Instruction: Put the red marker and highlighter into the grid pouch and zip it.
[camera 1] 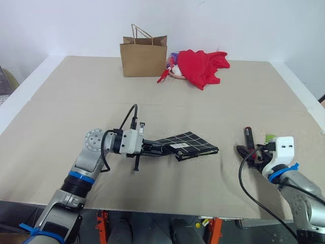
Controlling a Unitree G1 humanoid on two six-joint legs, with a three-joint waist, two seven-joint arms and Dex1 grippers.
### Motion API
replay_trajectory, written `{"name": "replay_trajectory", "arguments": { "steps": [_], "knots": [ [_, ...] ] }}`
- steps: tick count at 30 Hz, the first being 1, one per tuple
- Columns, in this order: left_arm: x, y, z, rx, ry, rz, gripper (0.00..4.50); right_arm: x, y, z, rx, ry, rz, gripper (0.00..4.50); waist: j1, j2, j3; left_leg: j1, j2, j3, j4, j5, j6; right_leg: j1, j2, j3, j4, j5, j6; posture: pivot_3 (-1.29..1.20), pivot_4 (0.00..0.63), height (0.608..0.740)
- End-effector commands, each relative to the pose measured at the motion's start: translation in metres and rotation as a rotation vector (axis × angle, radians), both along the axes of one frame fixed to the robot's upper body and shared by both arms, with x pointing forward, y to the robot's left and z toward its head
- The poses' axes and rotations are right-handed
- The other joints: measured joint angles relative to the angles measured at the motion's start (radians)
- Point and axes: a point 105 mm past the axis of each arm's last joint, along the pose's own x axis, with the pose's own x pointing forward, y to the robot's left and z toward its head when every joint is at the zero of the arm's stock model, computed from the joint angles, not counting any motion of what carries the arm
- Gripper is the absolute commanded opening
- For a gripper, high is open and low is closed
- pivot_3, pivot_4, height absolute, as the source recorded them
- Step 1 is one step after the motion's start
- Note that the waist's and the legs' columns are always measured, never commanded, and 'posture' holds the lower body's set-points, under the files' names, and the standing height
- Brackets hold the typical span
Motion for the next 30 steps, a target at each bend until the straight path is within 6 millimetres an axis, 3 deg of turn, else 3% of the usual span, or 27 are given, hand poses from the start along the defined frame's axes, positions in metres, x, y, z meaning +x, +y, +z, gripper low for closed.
{"name": "replay_trajectory", "arguments": {
  "steps": [1, 5, 6, 8, 15, 19, 21, 23, 30],
  "knots": [
    [0.000, 0.000, 0.014, -0.059, -0.051, 0.014, 0.00, 0.000, 0.002, 0.000, -0.004, 0.007, -0.020, 3.43, 0.000, 0.000, 0.000, 0.000, 0.000, 0.000, 0.000, 0.000, 0.000, 0.000, 0.000, 0.000, 0.000, 0.000, 0.000, 0.00, 0.150, 0.740],
    [-0.001, -0.001, 0.014, -0.078, -0.057, 0.011, 0.00, 0.001, 0.000, -0.003, -0.015, 0.018, -0.042, 1.65, 0.000, 0.000, 0.000, 0.001, 0.000, 0.000, 0.000, 0.000, 0.000, 0.001, 0.000, 0.000, 0.000, 0.000, 0.000, 0.00, 0.150, 0.740],
    [-0.001, -0.001, 0.014, -0.080, -0.053, 0.013, 0.00, 0.002, 0.000, -0.003, -0.018, 0.018, -0.041, 0.99, 0.000, 0.000, 0.000, 0.001, 0.000, 0.000, 0.000, 0.000, 0.000, 0.001, 0.000, 0.000, 0.000, 0.000, 0.000, 0.00, 0.150, 0.740],
    [0.000, -0.001, 0.012, -0.085, -0.045, 0.019, 0.00, 0.002, 0.002, -0.002, -0.030, 0.017, -0.020, 0.61, 0.000, 0.000, 0.000, 0.001, 0.000, 0.000, 0.000, 0.000, 0.000, 0.002, 0.000, 0.000, 0.000, 0.000, 0.000, 0.00, 0.150, 0.740],
    [0.005, -0.003, 0.012, -0.126, 0.064, 0.042, 0.00, 0.005, 0.015, 0.024, -0.064, -0.075, 0.109, 0.61, -0.002, 0.000, 0.000, 0.002, 0.000, 0.000, 0.000, 0.000, 0.000, 0.002, 0.000, 0.000, 0.000, 0.000, 0.000, 0.00, 0.150, 0.740],
    [0.005, -0.003, 0.012, -0.127, 0.077, 0.042, 0.00, 0.005, 0.015, 0.026, -0.066, -0.083, 0.120, 0.61, -0.001, 0.000, 0.000, 0.001, 0.000, 0.000, 0.000, 0.000, 0.000, 0.002, 0.000, 0.000, 0.000, 0.000, 0.000, 0.00, 0.150, 0.740],
    [0.001, -0.003, 0.003, -0.107, 0.107, 0.012, 0.00, -0.003, 0.040, 0.061, -0.098, -0.189, 0.366, 0.61, -0.002, 0.003, 0.002, 0.001, 0.000, 0.000, 0.000, 0.000, 0.000, 0.002, 0.000, 0.000, 0.000, 0.000, 0.000, 0.00, 0.150, 0.740],
    [-0.002, -0.002, -0.005, -0.089, 0.126, -0.008, 0.00, -0.017, 0.055, 0.078, -0.167, -0.224, 0.559, 0.61, -0.002, 0.010, 0.004, 0.001, -0.001, 0.000, 0.001, 0.000, 0.000, 0.002, -0.001, 0.000, 0.000, -0.001, 0.001, 0.00, 0.150, 0.740],
    [-0.002, 0.001, -0.015, -0.078, 0.152, -0.007, 0.00, -0.051, 0.051, 0.084, -0.301, -0.100, 0.826, 0.61, 0.003, 0.005, 0.005, 0.001, -0.002, -0.002, 0.001, 0.000, 0.000, 0.005, -0.002, -0.002, -0.001, -0.002, 0.001, 0.00, 0.150, 0.740]
  ]
}}
